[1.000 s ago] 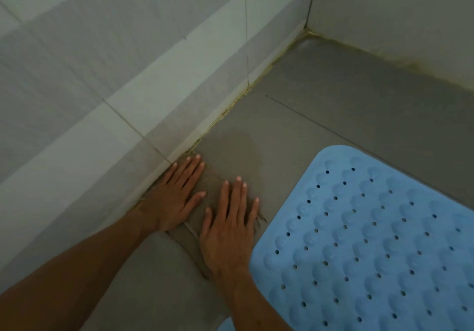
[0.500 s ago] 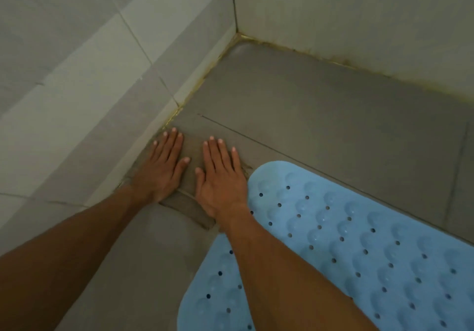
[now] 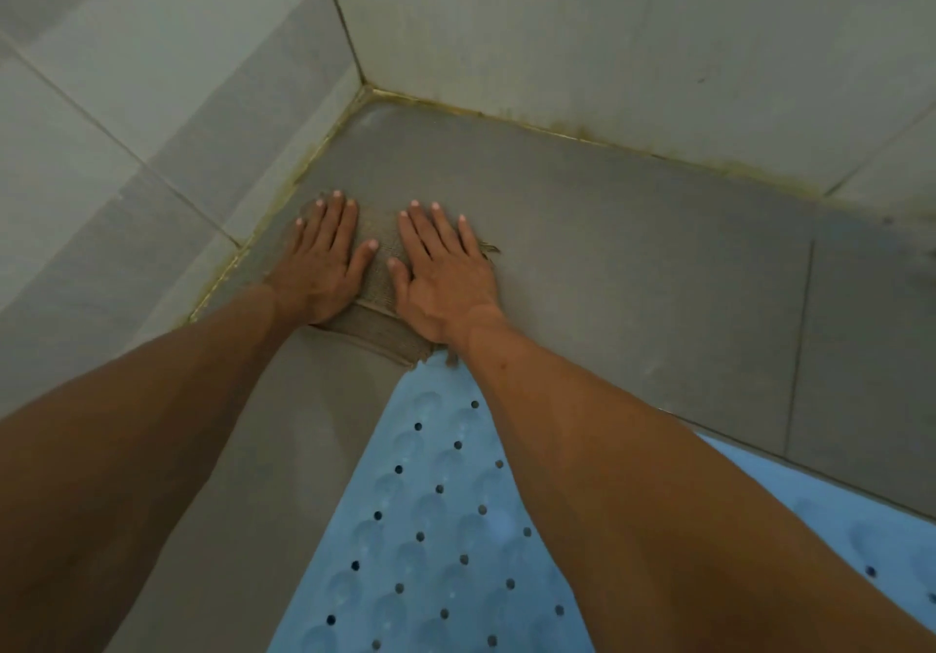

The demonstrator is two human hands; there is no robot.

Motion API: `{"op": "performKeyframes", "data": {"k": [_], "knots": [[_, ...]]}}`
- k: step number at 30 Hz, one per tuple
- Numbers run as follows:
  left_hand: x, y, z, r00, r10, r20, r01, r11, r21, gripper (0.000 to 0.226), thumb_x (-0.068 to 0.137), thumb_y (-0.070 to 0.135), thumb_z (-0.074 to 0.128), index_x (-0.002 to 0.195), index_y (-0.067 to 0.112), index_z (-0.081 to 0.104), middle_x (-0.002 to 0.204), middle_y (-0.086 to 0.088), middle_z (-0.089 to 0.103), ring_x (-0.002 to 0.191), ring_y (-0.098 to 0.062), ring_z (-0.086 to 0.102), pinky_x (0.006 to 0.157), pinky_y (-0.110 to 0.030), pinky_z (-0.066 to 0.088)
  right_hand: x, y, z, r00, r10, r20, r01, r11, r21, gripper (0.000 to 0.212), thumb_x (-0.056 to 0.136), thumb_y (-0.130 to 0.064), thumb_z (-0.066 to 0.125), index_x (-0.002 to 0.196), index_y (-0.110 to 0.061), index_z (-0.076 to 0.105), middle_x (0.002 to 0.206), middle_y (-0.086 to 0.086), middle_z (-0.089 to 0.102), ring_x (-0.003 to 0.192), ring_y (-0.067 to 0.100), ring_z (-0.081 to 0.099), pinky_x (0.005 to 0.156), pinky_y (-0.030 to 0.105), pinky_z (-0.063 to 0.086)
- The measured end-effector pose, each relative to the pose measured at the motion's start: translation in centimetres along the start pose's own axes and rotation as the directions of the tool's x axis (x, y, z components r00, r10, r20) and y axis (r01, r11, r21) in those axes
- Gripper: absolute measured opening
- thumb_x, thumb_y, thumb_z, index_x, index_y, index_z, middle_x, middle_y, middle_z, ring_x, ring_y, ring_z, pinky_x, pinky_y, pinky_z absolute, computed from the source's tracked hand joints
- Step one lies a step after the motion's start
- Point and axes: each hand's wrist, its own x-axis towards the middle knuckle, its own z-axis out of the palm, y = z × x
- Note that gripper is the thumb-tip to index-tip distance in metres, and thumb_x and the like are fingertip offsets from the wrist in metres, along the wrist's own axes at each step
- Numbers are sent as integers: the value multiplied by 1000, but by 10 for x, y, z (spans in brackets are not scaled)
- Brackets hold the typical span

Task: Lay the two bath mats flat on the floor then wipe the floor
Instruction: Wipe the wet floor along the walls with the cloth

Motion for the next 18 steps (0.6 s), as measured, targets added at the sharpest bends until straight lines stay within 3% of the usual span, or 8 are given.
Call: {"op": "performKeyframes", "data": {"k": [9,18], "knots": [[-7,51,3,1000,-10,-22,10,1000,2,67,101,50,12,154,13,-6,162,-8,-12,148,-21,-14,120,-41,-8,-22,42,-19,999,-36,17,37,998,-42,63,103,-48,15,159,-20,8,168,-3,3,154,16,-6,124,43,-7],[-4,187,21,994,96,-46,-96,995,-16,68,101,50,10,153,9,-5,162,-11,-11,149,-23,-13,121,-44,-7,-93,152,-65,999,37,28,-35,995,-96,65,102,-53,9,159,-23,4,167,-6,-1,153,12,-9,125,43,-5]]}}
